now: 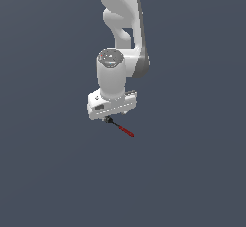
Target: Pick up the object and move it to a goal position.
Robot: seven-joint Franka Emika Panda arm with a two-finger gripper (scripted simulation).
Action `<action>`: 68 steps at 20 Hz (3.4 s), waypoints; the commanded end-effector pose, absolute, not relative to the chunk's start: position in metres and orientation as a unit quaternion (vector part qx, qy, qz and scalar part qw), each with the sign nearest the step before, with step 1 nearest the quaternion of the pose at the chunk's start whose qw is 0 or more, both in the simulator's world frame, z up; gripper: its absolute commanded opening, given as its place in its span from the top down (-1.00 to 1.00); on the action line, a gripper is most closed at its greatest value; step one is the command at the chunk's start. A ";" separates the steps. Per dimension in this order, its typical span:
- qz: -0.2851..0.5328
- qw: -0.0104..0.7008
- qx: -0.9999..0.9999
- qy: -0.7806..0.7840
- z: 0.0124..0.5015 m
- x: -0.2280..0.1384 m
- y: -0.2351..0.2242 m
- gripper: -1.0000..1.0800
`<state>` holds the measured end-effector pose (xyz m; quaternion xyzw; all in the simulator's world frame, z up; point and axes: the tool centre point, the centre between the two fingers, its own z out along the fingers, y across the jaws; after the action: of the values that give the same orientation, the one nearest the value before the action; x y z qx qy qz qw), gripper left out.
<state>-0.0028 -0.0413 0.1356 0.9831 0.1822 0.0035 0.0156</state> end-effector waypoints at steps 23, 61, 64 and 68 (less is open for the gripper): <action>-0.001 0.002 0.878 0.478 0.067 -0.022 -0.027 -0.92; 0.000 0.000 0.864 0.504 0.010 -0.025 -0.025 1.00; 0.001 0.001 0.864 0.504 0.013 -0.024 -0.025 1.00; 0.001 0.001 0.864 0.504 0.019 -0.027 -0.019 1.00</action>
<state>-0.0260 -0.0218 0.0164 0.8640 0.5035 0.0009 0.0012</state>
